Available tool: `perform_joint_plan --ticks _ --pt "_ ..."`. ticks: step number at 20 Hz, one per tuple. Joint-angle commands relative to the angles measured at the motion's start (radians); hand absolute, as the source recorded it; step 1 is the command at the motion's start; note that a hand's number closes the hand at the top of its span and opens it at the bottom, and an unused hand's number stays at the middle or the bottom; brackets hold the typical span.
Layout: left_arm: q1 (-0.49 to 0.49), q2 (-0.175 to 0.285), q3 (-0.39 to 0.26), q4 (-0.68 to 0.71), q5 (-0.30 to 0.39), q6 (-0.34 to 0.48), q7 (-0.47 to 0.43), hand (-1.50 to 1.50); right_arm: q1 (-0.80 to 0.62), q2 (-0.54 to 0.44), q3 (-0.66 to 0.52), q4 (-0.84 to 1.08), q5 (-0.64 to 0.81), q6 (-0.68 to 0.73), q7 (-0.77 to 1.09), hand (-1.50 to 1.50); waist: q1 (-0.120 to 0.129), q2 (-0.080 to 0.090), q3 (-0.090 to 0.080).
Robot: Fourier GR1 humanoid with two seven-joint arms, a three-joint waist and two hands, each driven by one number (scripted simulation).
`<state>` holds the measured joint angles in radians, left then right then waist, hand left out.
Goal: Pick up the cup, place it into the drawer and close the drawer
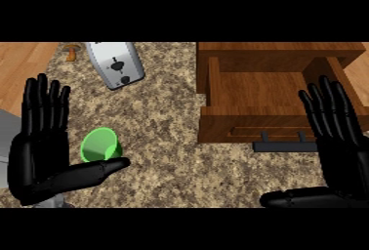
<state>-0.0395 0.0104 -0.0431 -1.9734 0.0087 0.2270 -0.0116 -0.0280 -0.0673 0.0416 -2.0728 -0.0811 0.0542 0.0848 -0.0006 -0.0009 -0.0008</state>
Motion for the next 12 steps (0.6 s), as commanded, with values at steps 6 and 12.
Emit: perform_joint_plan --ticks 6,12 --pt "-0.072 -0.005 -0.001 0.025 -0.003 0.041 0.063 -1.5 -0.066 -0.013 -0.052 0.024 -0.043 0.02 0.049 -1.5 0.0 0.0 0.001" --pt "-0.006 -0.009 -0.002 0.111 0.012 0.045 -0.047 -1.5 -0.165 -0.014 -0.055 0.0 -0.034 -0.026 0.169 -1.5 0.003 0.001 0.0"
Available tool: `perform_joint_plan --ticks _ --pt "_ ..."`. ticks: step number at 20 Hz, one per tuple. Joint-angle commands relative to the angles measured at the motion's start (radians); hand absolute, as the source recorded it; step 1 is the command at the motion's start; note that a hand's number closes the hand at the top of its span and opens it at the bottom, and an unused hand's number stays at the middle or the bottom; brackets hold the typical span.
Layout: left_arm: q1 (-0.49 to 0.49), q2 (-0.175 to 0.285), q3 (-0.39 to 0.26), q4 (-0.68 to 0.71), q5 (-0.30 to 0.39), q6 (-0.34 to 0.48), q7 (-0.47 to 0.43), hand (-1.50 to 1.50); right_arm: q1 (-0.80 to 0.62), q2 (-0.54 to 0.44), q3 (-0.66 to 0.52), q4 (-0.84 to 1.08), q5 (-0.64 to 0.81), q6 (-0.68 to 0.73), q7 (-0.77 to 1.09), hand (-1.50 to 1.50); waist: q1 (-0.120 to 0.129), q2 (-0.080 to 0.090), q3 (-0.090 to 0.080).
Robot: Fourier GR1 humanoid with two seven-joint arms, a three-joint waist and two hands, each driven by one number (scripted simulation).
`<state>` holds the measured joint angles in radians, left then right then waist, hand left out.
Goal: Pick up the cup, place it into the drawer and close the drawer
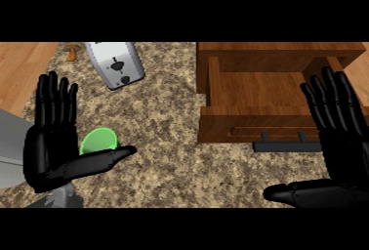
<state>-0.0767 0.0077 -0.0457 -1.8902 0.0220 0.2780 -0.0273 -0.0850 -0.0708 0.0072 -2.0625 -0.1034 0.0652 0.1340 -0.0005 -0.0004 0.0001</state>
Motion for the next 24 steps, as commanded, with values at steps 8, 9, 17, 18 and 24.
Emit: perform_joint_plan --ticks 8,9,17,18,24 --pt "0.059 0.027 0.055 0.068 0.059 -0.017 -0.043 -1.5 0.041 -0.027 -0.043 -0.028 -0.032 0.046 -0.013 -1.5 -0.001 0.0 0.0" --pt "0.031 -0.001 0.0 0.032 -0.015 0.046 0.024 -1.5 0.024 0.005 -0.005 -0.039 0.002 0.012 0.003 -1.5 0.0 0.0 0.0" --pt "0.158 -0.006 0.025 0.086 0.01 0.021 -0.086 -1.5 -0.036 -0.007 -0.046 -0.011 -0.021 0.005 0.036 -1.5 0.002 0.0 0.0" --pt "0.128 0.005 0.064 0.156 0.045 -0.002 -0.102 -1.5 0.048 0.013 -0.003 -0.006 0.011 0.029 -0.032 -1.5 0.0 0.0 0.0" --pt "0.127 0.011 0.128 0.32 0.088 -0.029 -0.257 -1.5 0.043 -0.001 -0.04 0.003 -0.021 0.046 -0.038 -1.5 -0.001 0.001 0.0"
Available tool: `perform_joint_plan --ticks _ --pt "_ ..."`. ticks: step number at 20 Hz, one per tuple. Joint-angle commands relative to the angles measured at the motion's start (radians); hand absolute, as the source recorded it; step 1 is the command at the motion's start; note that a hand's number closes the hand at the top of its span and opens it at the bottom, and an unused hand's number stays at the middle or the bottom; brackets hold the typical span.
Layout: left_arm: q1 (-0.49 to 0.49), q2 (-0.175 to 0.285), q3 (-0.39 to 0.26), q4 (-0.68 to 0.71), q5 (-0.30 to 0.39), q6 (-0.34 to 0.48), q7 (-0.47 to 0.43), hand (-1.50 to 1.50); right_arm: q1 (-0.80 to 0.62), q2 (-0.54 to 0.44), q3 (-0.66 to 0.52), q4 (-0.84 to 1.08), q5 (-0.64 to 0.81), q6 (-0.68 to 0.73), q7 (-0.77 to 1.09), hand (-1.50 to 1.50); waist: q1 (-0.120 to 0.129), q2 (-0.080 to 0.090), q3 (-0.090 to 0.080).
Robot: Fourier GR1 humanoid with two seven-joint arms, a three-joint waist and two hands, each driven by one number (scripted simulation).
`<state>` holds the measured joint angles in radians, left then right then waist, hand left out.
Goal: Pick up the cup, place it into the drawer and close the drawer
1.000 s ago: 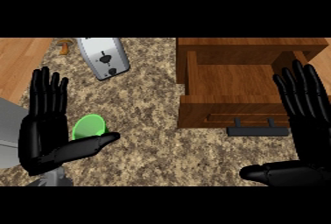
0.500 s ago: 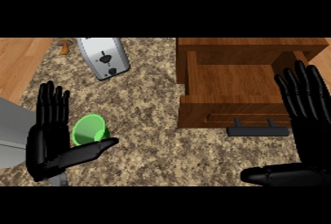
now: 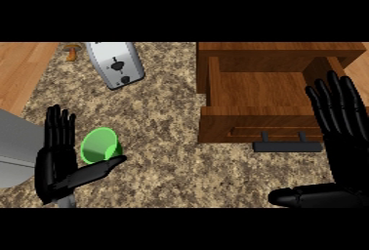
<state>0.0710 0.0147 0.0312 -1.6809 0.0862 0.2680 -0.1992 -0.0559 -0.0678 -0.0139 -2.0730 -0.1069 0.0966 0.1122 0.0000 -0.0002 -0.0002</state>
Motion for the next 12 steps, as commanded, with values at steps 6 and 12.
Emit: perform_joint_plan --ticks 6,12 --pt "0.042 0.021 0.075 0.161 0.055 -0.085 -0.14 -1.5 -0.016 0.01 0.014 0.019 0.014 -0.002 0.005 -1.5 0.001 0.0 0.0" --pt "-0.005 -0.002 0.076 0.287 0.042 -0.081 -0.21 -1.5 -0.063 0.009 -0.007 0.064 0.009 -0.006 -0.008 -1.5 0.001 0.0 0.0"
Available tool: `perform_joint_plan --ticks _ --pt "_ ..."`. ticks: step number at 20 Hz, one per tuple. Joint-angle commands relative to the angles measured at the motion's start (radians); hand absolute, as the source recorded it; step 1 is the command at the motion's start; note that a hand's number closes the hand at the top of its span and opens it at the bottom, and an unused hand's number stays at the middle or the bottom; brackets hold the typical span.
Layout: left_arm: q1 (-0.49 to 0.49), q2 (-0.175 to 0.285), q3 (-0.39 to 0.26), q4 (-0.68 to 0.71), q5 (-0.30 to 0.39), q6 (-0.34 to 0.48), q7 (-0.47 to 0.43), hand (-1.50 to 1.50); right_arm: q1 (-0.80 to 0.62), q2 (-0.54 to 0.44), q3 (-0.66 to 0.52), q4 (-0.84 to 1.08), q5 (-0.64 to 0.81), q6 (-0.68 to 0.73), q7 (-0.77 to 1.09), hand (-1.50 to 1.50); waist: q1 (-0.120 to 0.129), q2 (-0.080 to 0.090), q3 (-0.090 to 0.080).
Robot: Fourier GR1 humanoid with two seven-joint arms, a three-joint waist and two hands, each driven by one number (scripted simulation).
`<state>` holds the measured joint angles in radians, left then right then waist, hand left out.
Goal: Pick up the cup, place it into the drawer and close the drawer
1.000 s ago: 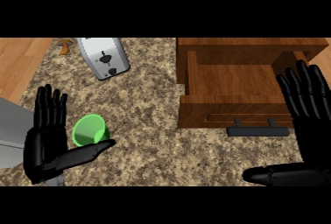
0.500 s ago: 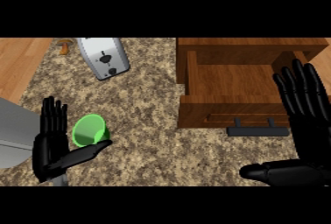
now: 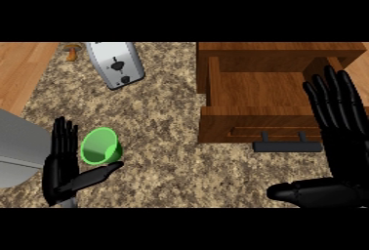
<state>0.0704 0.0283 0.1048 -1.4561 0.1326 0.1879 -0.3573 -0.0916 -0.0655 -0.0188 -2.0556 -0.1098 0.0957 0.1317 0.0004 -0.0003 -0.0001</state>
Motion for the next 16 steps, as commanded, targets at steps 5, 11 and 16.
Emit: perform_joint_plan --ticks 5,11,16 --pt "0.005 -0.009 0.029 0.142 0.023 -0.042 -0.107 -1.5 0.075 -0.009 -0.027 0.018 -0.027 0.055 -0.081 -1.5 -0.001 0.0 0.0" --pt "-0.129 0.023 0.117 0.424 0.056 -0.077 -0.273 -1.5 0.037 -0.005 0.002 -0.066 -0.026 0.015 0.055 -1.5 -0.004 0.001 0.0" --pt "-0.155 0.047 0.124 0.465 0.074 -0.085 -0.274 -1.5 0.013 -0.031 -0.05 -0.037 -0.062 0.045 0.048 -1.5 -0.002 0.0 0.0"
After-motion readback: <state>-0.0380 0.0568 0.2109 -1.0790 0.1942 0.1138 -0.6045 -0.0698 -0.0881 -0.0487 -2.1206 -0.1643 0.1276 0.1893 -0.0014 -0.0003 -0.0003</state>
